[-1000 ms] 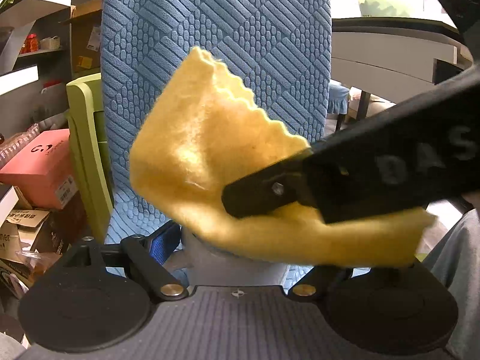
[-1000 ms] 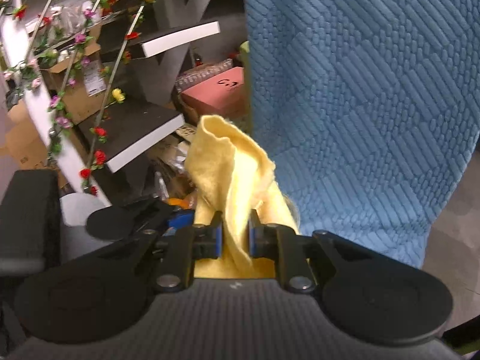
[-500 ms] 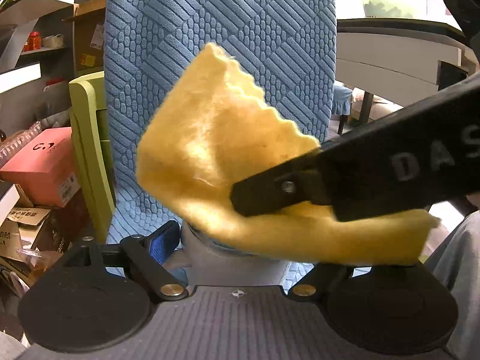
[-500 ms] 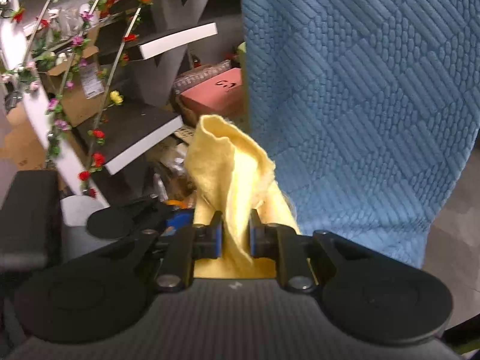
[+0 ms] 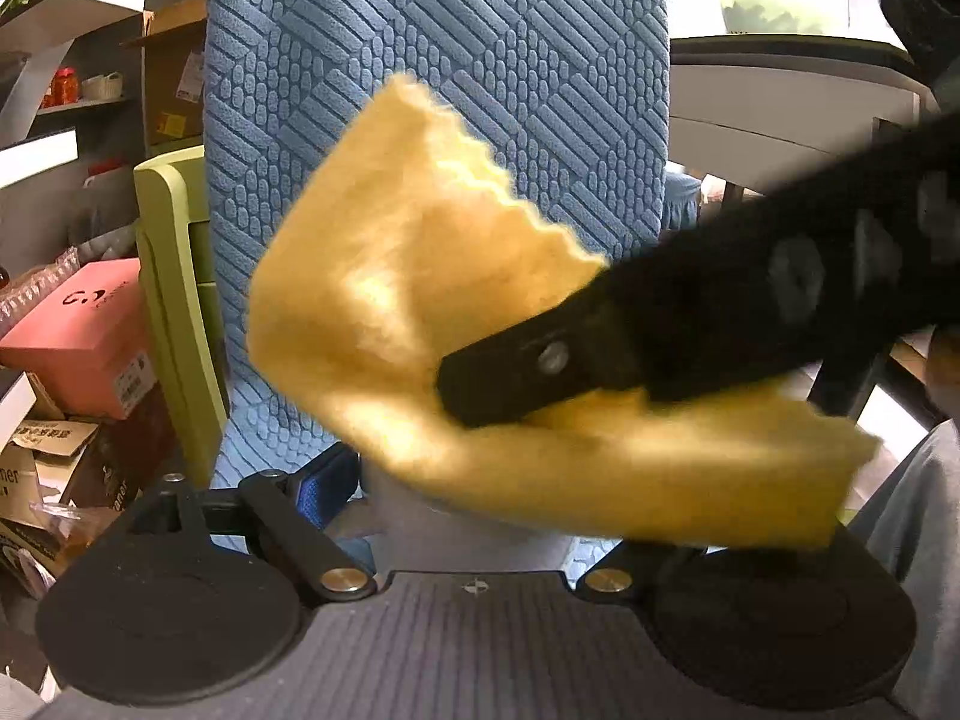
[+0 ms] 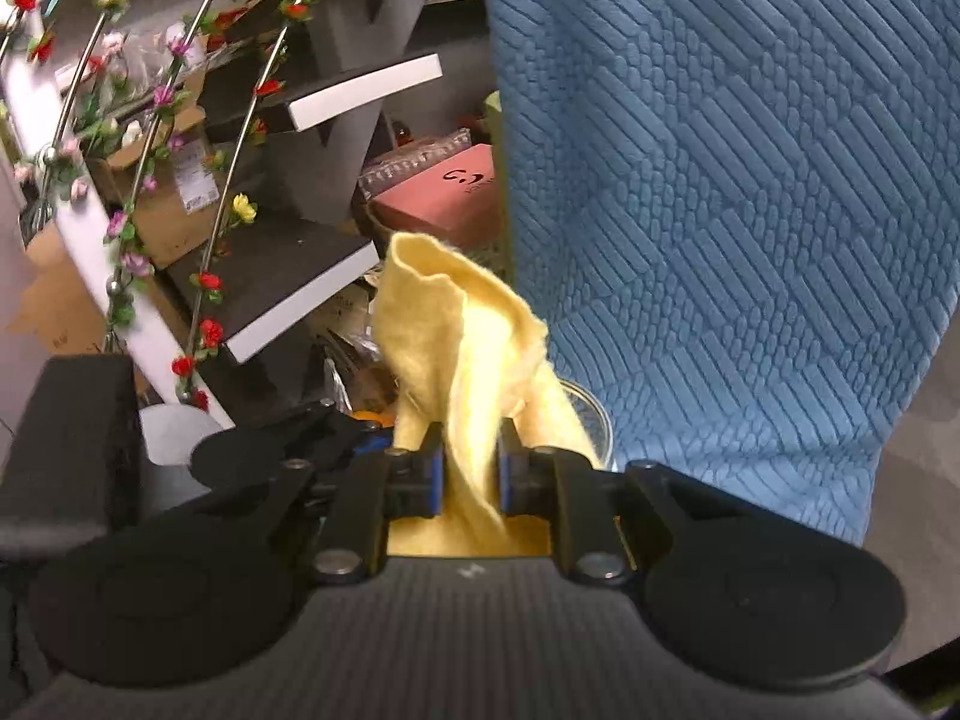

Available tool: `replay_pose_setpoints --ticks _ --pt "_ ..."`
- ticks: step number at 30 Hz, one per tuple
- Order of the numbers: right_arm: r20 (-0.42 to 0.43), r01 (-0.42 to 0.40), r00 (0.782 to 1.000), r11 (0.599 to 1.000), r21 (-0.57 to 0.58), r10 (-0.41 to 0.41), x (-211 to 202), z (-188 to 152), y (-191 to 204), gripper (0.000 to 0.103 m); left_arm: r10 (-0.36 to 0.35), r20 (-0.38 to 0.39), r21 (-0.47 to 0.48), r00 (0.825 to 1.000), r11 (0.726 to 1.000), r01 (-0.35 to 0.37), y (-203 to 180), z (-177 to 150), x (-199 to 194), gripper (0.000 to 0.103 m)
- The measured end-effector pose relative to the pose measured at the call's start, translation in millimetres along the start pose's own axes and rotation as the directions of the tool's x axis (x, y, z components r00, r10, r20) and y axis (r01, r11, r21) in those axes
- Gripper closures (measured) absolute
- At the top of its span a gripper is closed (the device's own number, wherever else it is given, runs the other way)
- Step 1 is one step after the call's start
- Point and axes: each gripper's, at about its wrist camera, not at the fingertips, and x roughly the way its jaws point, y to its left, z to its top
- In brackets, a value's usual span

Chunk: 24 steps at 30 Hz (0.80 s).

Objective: Clean container
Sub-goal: 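Push the cloth into the mug opening and wipe inside with the right gripper, then pull the cloth out of the mug with the right gripper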

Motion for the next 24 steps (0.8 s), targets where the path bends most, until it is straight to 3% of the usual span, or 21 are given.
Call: replay_pose_setpoints --ticks 5,7,12,24 --pt "0.117 0.064 0.99 0.989 0.136 -0.081 -20.0 -2.3 -17.2 0.087 0.012 0.009 -0.002 1.0 1.0 -0.012 0.3 1.6 1.9 0.016" --pt "0.17 0.106 0.976 0.977 0.187 -0.139 -29.5 -4.4 -27.2 0.087 0.025 0.011 -0.008 1.0 1.0 -0.024 0.9 2.1 1.5 0.016" --pt "0.187 0.212 0.943 0.929 0.305 -0.276 -34.8 -19.3 -57.3 0.086 0.057 0.014 -0.04 0.998 0.998 -0.056 6.4 5.6 2.5 0.017" --pt "-0.013 0.377 0.92 0.872 0.313 -0.392 18.9 -53.4 -87.8 0.086 0.111 0.073 -0.029 0.991 0.994 -0.109 9.1 15.9 5.8 0.022"
